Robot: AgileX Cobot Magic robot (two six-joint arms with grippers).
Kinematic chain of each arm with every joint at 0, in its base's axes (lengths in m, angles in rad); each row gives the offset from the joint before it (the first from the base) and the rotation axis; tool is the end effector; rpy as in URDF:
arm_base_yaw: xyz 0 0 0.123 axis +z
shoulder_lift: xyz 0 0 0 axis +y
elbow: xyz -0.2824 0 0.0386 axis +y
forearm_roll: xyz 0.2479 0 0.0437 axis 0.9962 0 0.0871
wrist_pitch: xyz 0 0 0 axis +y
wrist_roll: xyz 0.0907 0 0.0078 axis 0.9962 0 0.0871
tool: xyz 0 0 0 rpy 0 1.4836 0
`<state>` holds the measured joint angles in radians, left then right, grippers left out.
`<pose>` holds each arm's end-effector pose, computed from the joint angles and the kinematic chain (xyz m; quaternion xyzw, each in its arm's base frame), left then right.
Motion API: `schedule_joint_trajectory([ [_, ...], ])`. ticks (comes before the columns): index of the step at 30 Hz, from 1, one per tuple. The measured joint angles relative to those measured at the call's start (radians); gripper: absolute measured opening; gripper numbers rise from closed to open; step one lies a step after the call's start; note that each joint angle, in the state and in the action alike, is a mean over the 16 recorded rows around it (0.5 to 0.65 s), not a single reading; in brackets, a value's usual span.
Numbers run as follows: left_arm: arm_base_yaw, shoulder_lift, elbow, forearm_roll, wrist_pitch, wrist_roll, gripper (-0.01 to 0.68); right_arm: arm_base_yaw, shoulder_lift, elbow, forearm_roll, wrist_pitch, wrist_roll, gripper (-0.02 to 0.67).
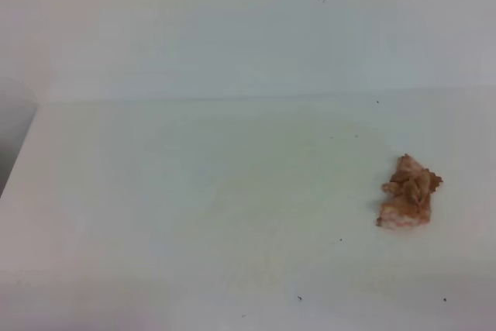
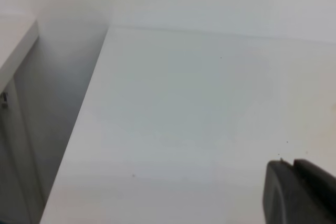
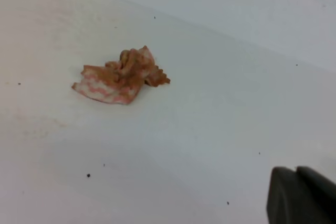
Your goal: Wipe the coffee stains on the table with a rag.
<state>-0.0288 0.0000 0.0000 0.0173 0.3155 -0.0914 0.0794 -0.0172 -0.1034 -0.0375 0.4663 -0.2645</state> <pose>0.0541 -0.0011 0.1846 -0.0197 0.7828 -0.0302 0.6212 0.0458 0.0021 0.2066 -0.1436 0.7791 -0.0732 0.6058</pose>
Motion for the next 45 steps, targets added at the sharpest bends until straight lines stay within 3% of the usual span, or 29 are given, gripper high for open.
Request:
schedule_joint_trajectory([
  [14, 0.000, 0.000, 0.000, 0.000, 0.000, 0.000, -0.003, 0.000, 0.002, 0.106, -0.007, -0.146, 0.034, -0.001],
  [45, 0.000, 0.000, 0.000, 0.000, 0.000, 0.000, -0.003, 0.000, 0.002, 0.107, -0.055, -0.135, 0.141, -0.001],
])
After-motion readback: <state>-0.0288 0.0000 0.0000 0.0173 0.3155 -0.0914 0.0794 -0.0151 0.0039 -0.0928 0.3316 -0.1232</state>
